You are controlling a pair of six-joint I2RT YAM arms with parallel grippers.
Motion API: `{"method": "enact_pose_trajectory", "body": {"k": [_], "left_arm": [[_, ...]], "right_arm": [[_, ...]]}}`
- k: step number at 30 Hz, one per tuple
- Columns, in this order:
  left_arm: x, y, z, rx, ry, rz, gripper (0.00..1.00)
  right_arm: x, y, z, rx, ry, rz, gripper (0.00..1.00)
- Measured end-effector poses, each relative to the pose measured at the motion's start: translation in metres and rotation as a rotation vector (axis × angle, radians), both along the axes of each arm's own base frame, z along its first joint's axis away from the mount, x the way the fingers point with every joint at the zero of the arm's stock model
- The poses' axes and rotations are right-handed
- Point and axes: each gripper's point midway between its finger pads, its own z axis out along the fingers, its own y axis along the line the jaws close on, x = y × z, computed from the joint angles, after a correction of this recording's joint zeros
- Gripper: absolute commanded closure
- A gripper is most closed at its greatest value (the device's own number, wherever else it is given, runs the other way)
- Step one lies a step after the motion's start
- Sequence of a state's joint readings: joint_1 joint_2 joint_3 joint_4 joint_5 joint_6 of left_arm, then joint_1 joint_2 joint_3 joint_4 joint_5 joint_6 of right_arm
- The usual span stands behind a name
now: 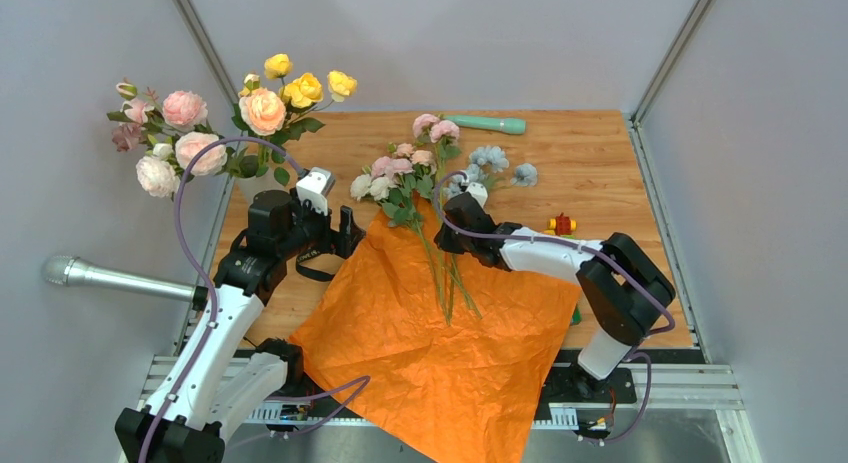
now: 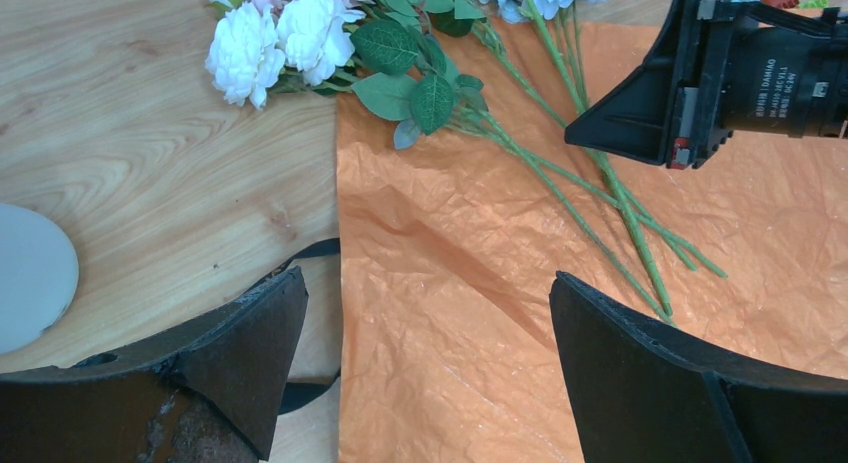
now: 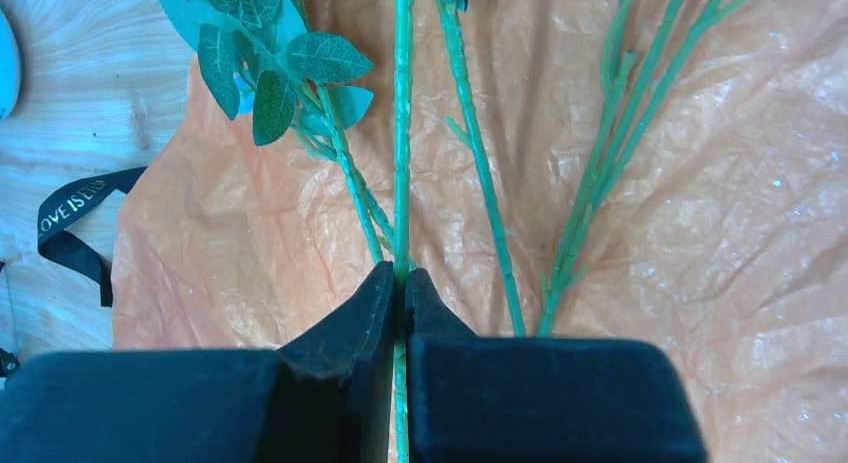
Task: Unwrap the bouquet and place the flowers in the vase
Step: Pick up the fake flower from the wrapping paper.
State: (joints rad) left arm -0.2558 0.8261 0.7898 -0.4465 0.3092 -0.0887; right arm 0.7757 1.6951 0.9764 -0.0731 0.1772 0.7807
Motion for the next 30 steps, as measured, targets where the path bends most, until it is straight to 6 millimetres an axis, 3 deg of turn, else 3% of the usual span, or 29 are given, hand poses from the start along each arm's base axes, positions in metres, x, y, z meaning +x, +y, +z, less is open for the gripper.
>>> {"method": "enact_pose_trajectory", "body": {"k": [4,9,12,16,19,23,30], "left_arm": [[0.000,0.000,0.000,0.000,-0.001,0.000,0.03],[-0.006,-0.007,-0.001,-0.014,0.003,-0.034,0.04],[-0.011,-0.020,0.002,-0.040,0.003,-0.069,0.04],[-0.023,-0.052,0.016,-0.119,-0.005,-0.152,0.04],[-0.039,-0.087,0.037,-0.236,-0.015,-0.238,0.04],[-0.053,-0.115,0.070,-0.392,-0.039,-0.304,0.03],[-0.060,-0.129,0.124,-0.612,-0.093,-0.328,0.02]], "right_arm": [[-0.005,-0.006,0.009,0.020,-0.026,-0.003,1.00],[-0.017,-0.016,0.036,0.066,-0.099,-0.007,1.00],[-0.029,-0.018,0.053,0.107,-0.160,0.009,1.00],[-0.053,-0.016,0.071,0.141,-0.245,0.064,1.00],[-0.079,-0.009,0.095,0.191,-0.344,0.135,1.00],[-0.110,0.000,0.127,0.272,-0.468,0.220,1.00],[-0.150,0.014,0.161,0.366,-0.628,0.350,1.00]]}}
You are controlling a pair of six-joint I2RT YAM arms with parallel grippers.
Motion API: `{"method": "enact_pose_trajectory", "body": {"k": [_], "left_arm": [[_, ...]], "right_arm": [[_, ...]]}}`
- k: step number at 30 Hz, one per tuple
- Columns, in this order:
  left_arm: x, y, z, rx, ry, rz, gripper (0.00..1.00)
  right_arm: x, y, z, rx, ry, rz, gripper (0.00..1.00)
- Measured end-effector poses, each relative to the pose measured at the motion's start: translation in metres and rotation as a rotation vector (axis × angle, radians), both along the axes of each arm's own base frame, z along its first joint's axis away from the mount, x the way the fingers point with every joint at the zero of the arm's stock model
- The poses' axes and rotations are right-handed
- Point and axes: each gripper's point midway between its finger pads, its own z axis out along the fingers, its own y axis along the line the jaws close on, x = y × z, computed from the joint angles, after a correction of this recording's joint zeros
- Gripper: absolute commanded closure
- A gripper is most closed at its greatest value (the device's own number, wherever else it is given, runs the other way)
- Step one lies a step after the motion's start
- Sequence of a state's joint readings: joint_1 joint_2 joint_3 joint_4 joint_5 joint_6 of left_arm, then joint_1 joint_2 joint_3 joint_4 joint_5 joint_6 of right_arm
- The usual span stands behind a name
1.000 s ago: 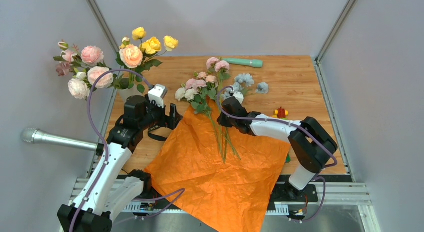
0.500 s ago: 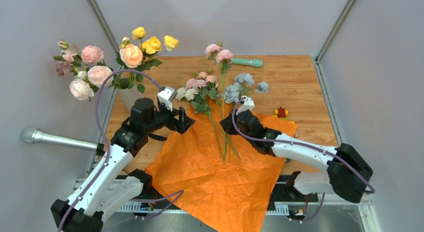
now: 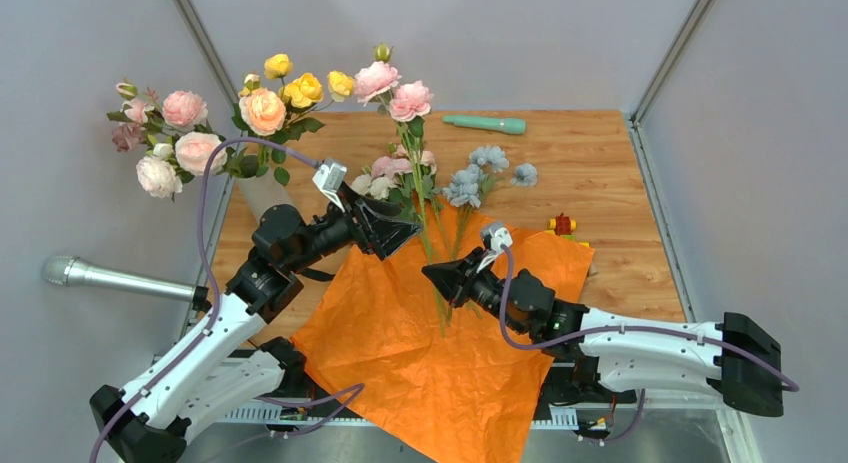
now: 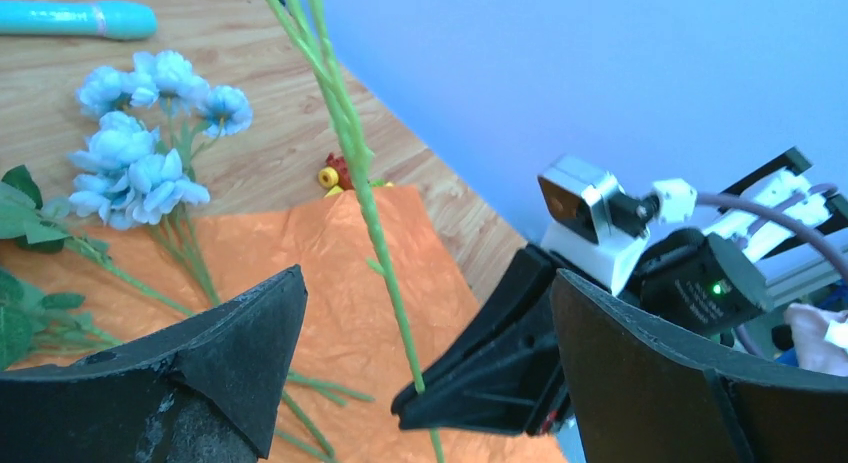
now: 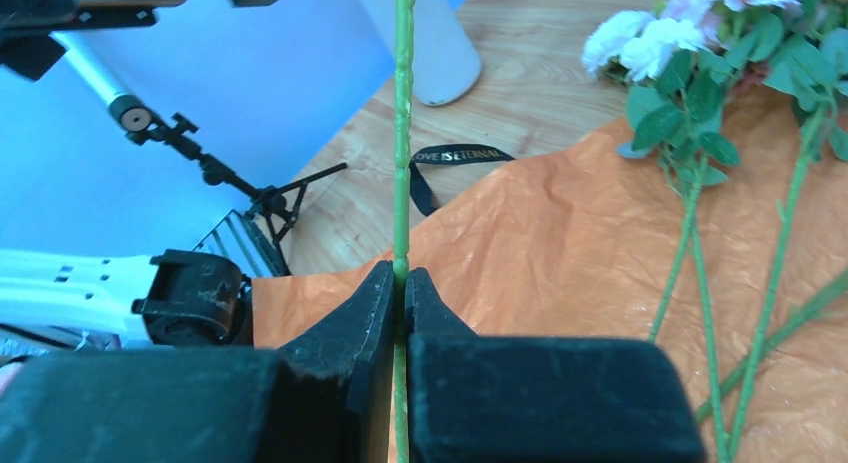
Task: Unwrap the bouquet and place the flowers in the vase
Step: Pick up the fake flower from the wrapping paper.
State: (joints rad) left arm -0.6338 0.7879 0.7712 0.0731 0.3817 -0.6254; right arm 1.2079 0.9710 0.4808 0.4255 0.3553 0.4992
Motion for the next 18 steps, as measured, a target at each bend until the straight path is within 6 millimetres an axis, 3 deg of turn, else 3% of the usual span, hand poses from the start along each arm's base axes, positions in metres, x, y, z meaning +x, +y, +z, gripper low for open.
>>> {"method": "enact_pose_trajectory", "body": {"k": [8,18], "left_arm": [[0.007,0.003,0.010,-0.041,0.012,0.046,0.04],[0.008,0.011,0.032,-0.074,-0.020,0.094,0.40]], "right_arm": [[-0.027,0.012,0.014,0.038,-0.101,0.107,1.00],[-0.037,0.020,0.012,0.023,-0.132,0.162,1.00]]}}
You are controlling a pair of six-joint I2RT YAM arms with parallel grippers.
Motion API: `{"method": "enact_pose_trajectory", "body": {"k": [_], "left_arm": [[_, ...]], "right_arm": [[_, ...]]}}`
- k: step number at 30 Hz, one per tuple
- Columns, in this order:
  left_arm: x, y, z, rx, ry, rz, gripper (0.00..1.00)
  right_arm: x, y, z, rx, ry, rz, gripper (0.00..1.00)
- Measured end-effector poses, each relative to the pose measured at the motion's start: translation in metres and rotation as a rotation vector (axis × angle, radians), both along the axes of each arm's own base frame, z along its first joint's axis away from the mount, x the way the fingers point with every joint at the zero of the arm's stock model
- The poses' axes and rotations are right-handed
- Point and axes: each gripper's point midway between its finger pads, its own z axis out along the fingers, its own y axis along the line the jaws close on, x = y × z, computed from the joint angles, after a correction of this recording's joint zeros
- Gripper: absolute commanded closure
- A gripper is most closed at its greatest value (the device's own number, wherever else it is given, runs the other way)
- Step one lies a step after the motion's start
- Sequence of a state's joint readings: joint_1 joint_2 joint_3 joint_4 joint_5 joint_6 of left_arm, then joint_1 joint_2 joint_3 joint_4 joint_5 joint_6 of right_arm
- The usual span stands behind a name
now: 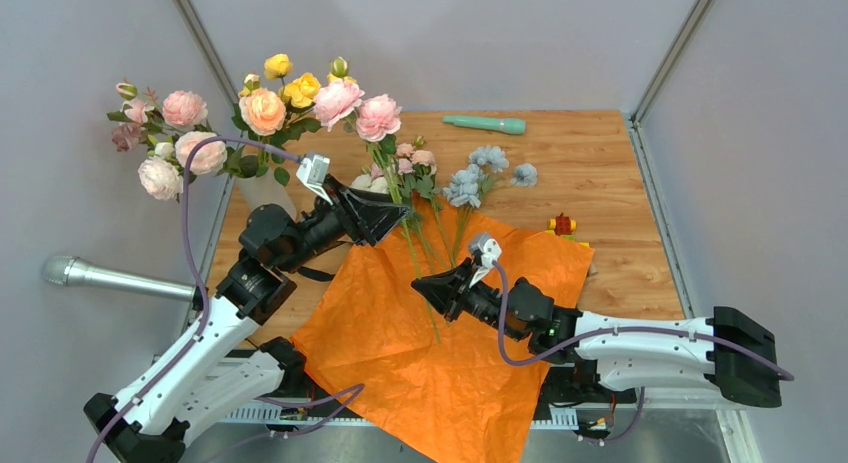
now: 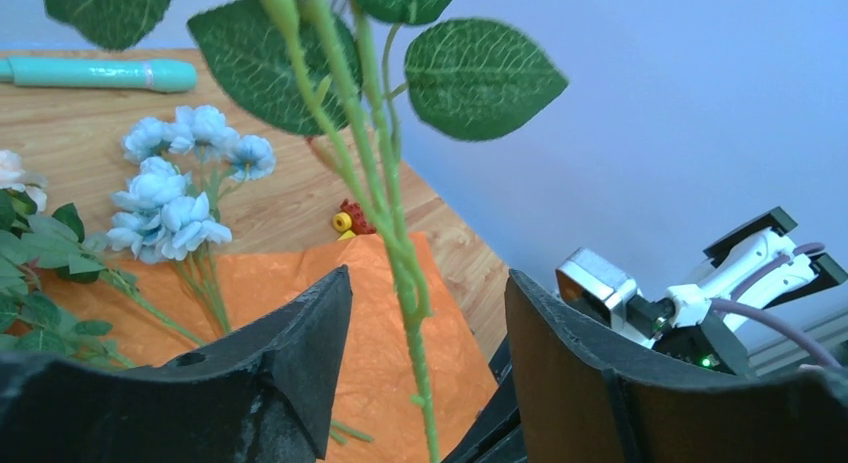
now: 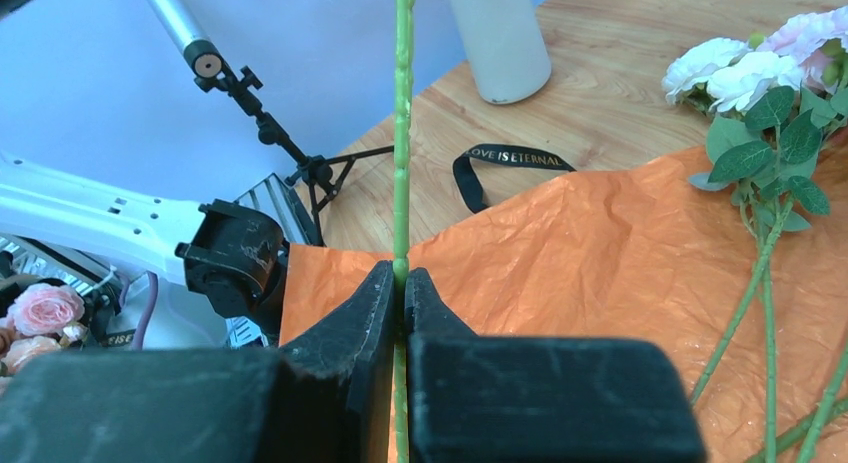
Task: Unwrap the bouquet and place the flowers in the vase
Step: Pick up the fake flower from the wrapping paper, then insert the fake flower into the vase.
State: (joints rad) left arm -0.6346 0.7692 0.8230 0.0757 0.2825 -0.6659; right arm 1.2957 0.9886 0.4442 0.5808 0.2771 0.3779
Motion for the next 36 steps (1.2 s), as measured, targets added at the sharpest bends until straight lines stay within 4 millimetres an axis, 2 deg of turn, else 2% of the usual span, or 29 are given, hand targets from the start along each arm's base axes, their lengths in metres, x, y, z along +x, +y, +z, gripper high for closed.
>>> {"method": "enact_pose_trajectory", "body": {"k": [5,15,18,21,25,27,31,34,36], "left_arm": [[0.001,0.001,0.000,0.002,0.001,0.008,0.57],[0.005,0.001,-0.013,0.041,0.034,0.024,1.00],[0.005,0.002,-0.013,0.045,0.037,0.024,1.00],[0.005,0.002,-0.012,0.053,0.039,0.029,1.00],[0.007,0.003,-0.007,0.080,0.027,0.032,1.00],[0.009,0.003,-0.004,0.114,0.011,0.034,1.00],[0.014,0.005,0.005,0.209,-0.057,0.040,1.00],[0.018,0.011,0.016,0.308,-0.142,0.056,1.00],[0.022,0.019,0.022,0.380,-0.206,0.080,1.00]], "right_arm": [[-0.002,0.004,-0.010,-0.032,-0.001,0.018,1.00],[-0.004,0.007,-0.015,-0.055,-0.004,0.028,1.00],[-0.003,0.007,-0.016,-0.060,-0.003,0.027,0.98],[-0.002,0.008,-0.015,-0.072,-0.002,0.025,0.89],[-0.001,0.009,-0.012,-0.078,-0.006,0.021,0.70],[-0.001,0.008,-0.012,-0.085,-0.008,0.021,0.53],[-0.001,0.004,-0.007,-0.075,-0.012,0.015,0.24],[0.000,-0.004,-0.002,-0.058,-0.020,-0.007,0.14],[0.004,-0.010,-0.002,-0.057,-0.020,-0.034,0.11]]}}
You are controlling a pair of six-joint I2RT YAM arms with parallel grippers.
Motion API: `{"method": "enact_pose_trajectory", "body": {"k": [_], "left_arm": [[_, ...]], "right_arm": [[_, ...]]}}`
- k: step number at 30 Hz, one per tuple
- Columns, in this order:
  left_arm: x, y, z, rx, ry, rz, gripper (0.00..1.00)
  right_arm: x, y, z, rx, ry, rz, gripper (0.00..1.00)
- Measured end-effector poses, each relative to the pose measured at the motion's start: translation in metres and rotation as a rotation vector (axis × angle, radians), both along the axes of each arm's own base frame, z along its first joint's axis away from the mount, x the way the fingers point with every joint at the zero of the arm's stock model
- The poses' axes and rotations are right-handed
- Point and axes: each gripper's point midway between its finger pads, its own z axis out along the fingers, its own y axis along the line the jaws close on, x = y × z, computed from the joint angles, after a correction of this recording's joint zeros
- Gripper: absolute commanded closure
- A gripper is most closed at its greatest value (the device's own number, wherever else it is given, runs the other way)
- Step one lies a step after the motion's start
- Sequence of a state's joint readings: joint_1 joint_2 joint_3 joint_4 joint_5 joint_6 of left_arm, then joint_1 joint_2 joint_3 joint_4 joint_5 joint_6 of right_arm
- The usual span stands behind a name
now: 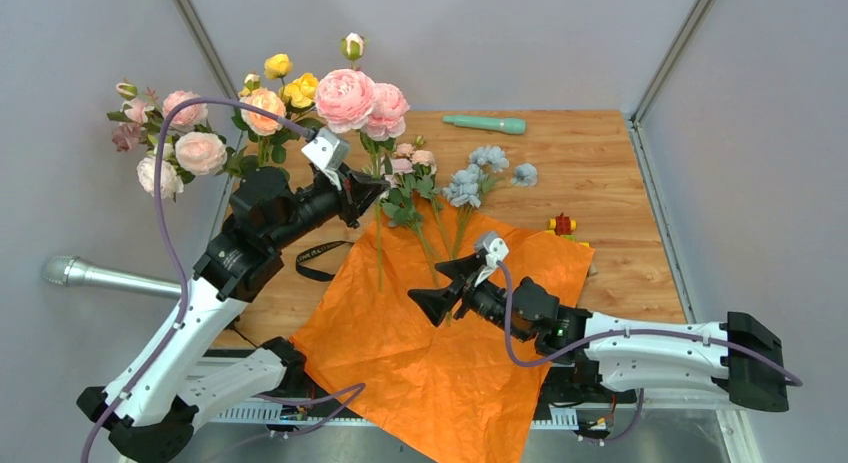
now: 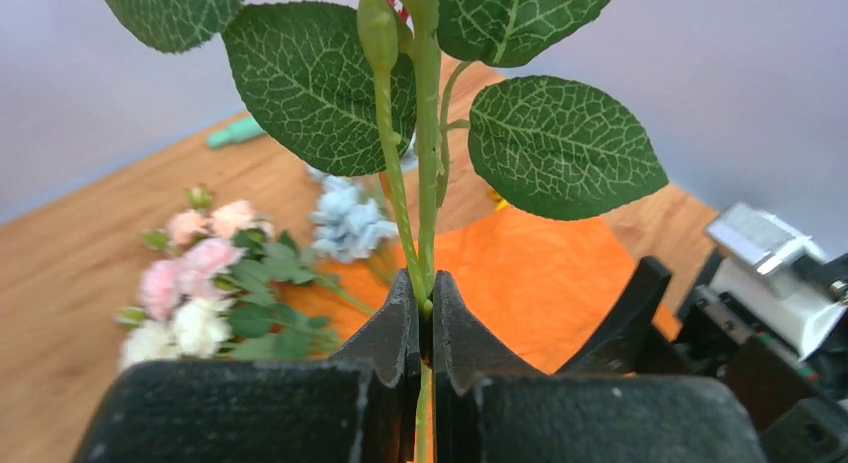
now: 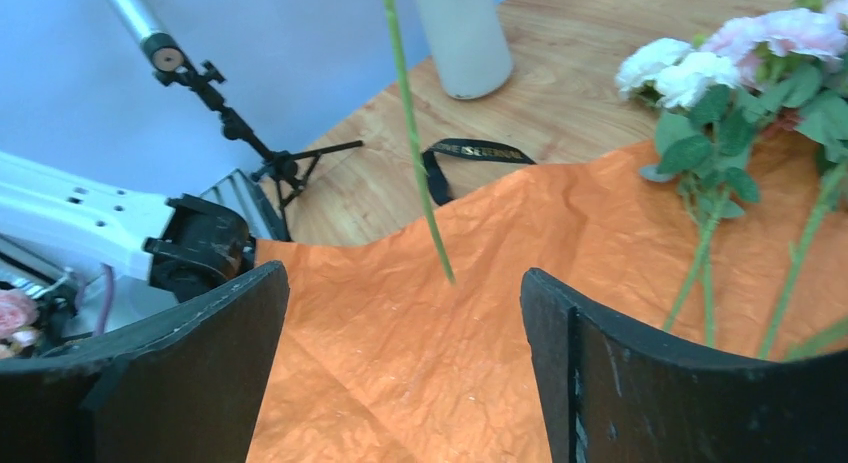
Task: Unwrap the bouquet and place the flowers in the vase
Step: Insert the fake flower into the vase.
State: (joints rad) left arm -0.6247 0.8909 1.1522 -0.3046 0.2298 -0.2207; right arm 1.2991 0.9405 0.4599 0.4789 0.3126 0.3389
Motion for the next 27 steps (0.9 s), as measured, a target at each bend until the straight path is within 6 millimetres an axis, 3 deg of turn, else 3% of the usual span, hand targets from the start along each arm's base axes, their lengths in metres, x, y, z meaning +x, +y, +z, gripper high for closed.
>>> {"method": "enact_pose_trajectory", "body": {"k": [4,12,15,23,27], "left_arm": [[0.016,0.022,0.005,0.110,-0.093,0.054,1.00],[0.066,0.096,0.013,0.221,-0.185,0.291,1.00],[0.080,0.125,0.026,0.214,-0.230,0.394,1.00],[0.098,0.196,0.051,0.167,-0.307,0.677,1.00],[0.100,0.216,0.061,0.165,-0.330,0.780,1.00]], "right_arm": [[0.008,-0.010,-0.009,-0.030,0.010,-0.053,0.08],[0.020,-0.041,-0.034,-0.072,0.030,-0.158,0.05],[0.023,-0.053,-0.038,-0.064,0.038,-0.195,0.04],[0.028,-0.082,-0.029,-0.013,0.042,-0.273,0.04],[0.029,-0.094,-0.023,0.014,0.041,-0.302,0.03]]}}
